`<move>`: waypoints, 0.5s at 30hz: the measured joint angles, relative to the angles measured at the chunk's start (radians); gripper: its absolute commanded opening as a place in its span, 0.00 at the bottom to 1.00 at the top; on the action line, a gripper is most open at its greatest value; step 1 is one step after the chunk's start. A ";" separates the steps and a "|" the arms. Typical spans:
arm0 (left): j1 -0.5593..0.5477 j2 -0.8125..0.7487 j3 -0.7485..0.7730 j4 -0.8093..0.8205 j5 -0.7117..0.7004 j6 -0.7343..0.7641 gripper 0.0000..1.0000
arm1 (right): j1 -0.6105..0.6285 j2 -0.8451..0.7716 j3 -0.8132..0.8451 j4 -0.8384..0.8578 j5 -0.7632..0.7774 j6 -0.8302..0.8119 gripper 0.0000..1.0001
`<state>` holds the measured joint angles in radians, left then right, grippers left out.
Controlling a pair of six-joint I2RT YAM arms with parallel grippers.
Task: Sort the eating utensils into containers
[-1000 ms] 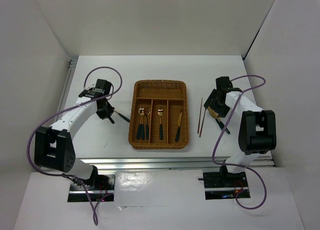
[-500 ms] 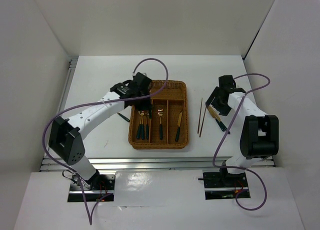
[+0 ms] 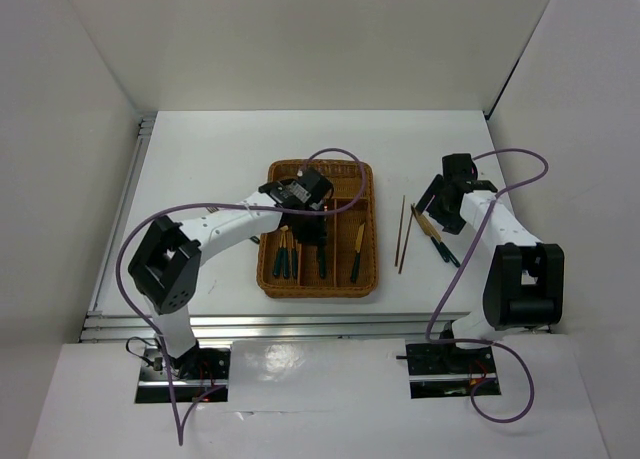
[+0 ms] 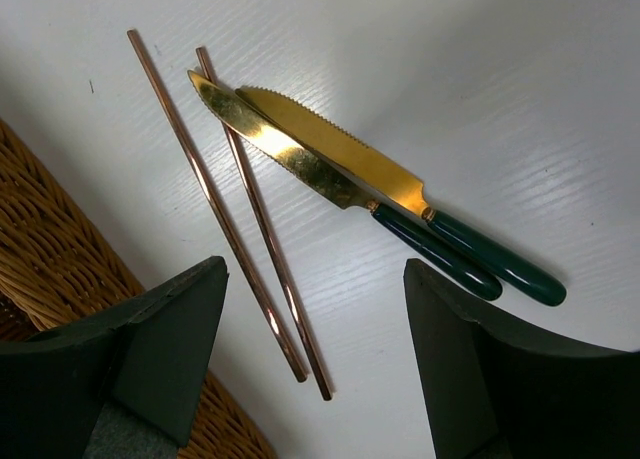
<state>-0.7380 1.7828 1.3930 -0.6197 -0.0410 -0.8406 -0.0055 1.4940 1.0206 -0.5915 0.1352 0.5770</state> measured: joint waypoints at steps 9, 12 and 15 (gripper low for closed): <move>0.000 0.026 0.023 -0.031 -0.011 0.006 0.51 | 0.000 0.000 0.000 0.000 0.000 -0.003 0.79; 0.000 0.025 0.065 -0.060 -0.035 0.011 0.60 | 0.000 0.000 0.000 0.000 -0.001 -0.003 0.79; 0.009 0.004 0.095 -0.077 -0.051 0.028 0.62 | 0.000 0.000 0.000 0.000 -0.001 -0.003 0.79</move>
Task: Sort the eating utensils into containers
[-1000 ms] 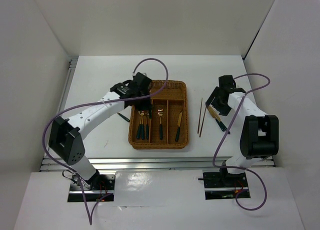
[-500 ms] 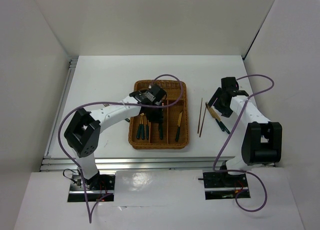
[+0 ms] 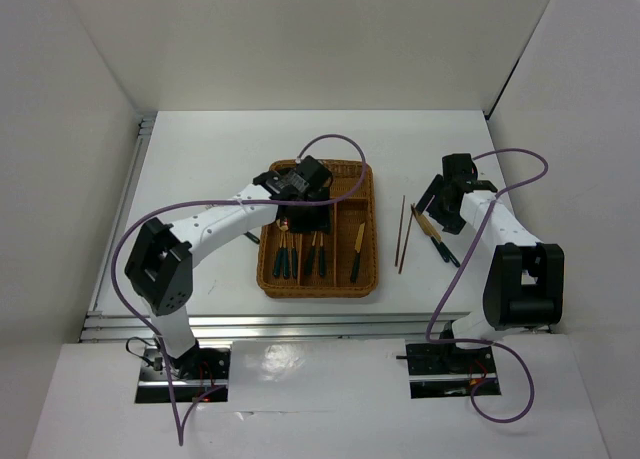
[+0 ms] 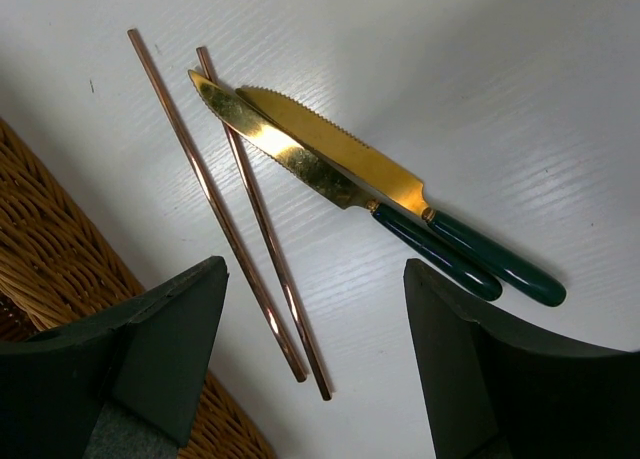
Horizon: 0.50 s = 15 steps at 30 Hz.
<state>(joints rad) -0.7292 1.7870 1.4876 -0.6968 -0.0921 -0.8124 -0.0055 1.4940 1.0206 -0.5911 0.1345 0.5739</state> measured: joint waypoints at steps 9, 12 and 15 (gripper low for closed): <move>0.267 -0.286 -0.135 0.020 -0.026 -0.011 0.73 | 0.000 0.000 -0.003 0.002 -0.004 0.000 0.79; 0.379 -0.370 -0.249 0.026 -0.077 -0.067 0.72 | 0.000 0.000 -0.008 0.003 -0.008 0.000 0.79; 0.441 -0.404 -0.367 0.024 -0.113 -0.142 0.72 | 0.000 0.002 -0.011 0.005 -0.012 0.000 0.79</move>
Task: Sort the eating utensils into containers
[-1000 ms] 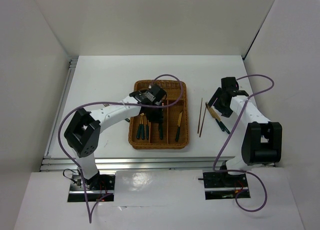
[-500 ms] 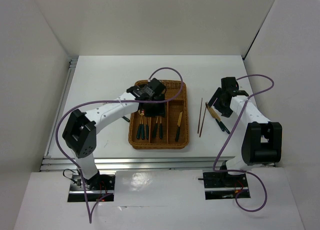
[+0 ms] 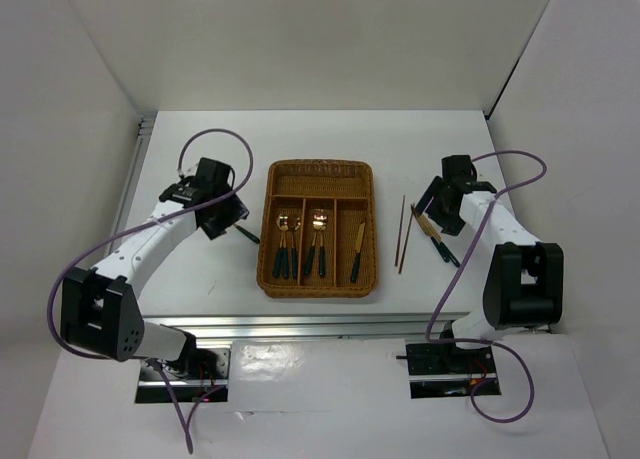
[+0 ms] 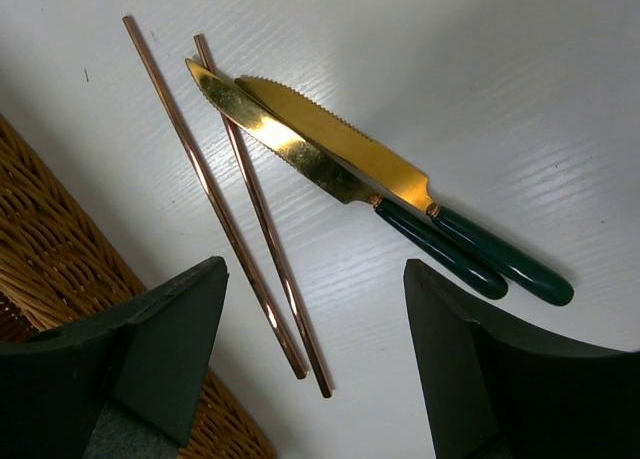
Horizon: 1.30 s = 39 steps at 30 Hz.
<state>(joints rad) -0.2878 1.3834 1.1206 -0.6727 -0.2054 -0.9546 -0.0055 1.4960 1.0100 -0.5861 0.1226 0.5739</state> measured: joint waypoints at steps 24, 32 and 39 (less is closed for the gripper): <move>0.095 0.376 0.086 0.053 -0.004 -0.145 0.61 | 0.000 0.079 -0.003 0.018 -0.041 0.000 0.79; 0.078 0.431 0.088 0.048 0.001 -0.153 0.55 | 0.000 0.086 -0.003 0.020 -0.048 0.000 0.79; 0.064 0.441 0.088 0.050 0.000 -0.160 0.46 | 0.000 0.086 -0.003 0.025 -0.050 0.000 0.79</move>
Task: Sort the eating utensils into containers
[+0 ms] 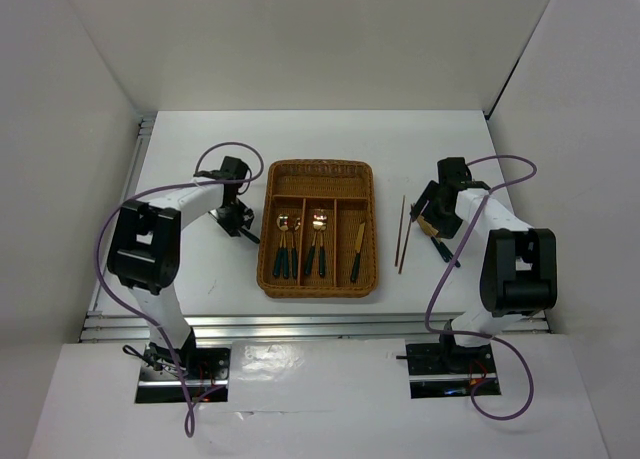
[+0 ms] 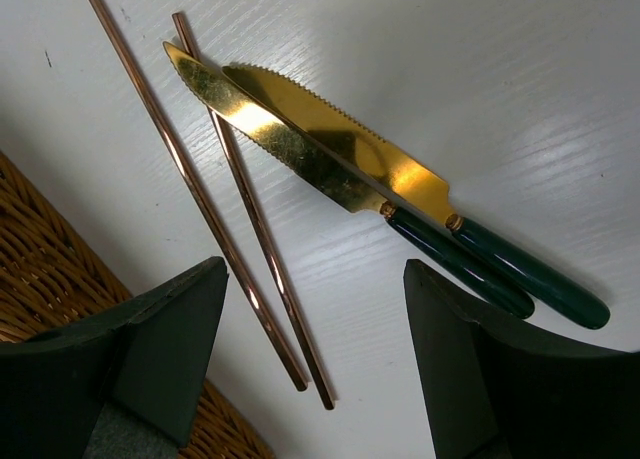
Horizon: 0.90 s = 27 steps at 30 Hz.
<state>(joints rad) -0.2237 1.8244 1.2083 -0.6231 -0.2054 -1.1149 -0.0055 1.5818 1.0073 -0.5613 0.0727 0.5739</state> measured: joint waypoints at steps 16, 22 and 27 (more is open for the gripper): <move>-0.002 0.027 0.003 0.008 0.000 -0.010 0.19 | 0.000 0.000 -0.001 0.001 -0.001 0.000 0.79; -0.002 0.026 0.003 0.009 -0.001 0.001 0.10 | 0.000 0.000 -0.002 0.000 -0.003 0.000 0.79; -0.007 0.017 0.003 -0.014 -0.020 0.040 0.09 | 0.000 0.000 -0.002 0.001 -0.007 0.000 0.79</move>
<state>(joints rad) -0.2306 1.8416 1.2118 -0.6369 -0.2253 -1.0752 -0.0055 1.5818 1.0058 -0.5602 0.0658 0.5739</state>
